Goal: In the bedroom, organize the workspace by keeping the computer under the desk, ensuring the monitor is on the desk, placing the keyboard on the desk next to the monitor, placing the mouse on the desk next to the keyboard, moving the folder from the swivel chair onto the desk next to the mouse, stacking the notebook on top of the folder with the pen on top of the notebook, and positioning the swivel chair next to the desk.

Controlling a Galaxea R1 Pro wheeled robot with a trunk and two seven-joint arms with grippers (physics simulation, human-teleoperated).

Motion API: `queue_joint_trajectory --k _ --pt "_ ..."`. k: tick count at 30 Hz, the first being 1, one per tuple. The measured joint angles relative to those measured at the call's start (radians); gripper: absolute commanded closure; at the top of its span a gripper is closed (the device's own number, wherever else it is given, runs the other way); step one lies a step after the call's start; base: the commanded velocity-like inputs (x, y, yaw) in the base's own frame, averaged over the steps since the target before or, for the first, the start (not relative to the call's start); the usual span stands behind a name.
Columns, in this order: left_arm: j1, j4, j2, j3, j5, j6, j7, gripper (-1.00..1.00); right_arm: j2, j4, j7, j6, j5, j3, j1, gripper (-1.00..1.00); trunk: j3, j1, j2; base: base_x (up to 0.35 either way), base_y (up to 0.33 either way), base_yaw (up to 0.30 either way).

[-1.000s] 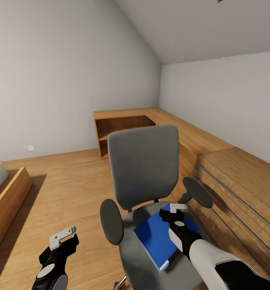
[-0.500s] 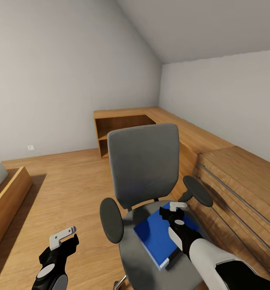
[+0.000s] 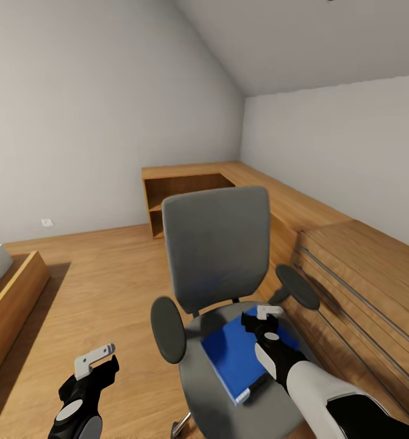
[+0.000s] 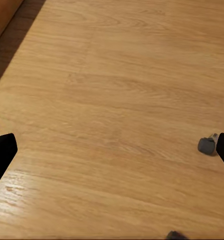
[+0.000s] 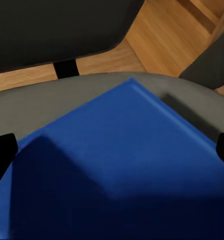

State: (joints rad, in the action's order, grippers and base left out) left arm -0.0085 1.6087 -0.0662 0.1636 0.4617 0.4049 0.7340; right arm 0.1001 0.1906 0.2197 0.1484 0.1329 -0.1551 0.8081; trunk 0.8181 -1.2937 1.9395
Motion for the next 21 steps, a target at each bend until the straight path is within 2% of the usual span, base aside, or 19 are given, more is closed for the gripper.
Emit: queue_joint_trajectory --k 4,12,21 --pt "0.000 -0.001 0.000 0.000 0.000 0.000 0.000 -1.00 0.000 0.004 0.001 0.000 0.000 0.001 0.000 -1.00 0.000 0.000 0.000 -0.213 -0.089 0.000" --pt "0.000 -0.001 0.000 0.000 0.000 0.000 0.000 -1.00 0.000 0.006 0.001 0.000 0.000 0.003 0.000 -1.00 0.000 0.000 0.000 -0.053 -0.018 0.000" --pt "0.000 -0.001 0.000 0.000 0.000 0.000 0.000 -1.00 0.000 0.013 0.001 0.001 0.001 0.012 0.000 -1.00 0.000 0.000 0.000 -0.228 -0.001 0.000"
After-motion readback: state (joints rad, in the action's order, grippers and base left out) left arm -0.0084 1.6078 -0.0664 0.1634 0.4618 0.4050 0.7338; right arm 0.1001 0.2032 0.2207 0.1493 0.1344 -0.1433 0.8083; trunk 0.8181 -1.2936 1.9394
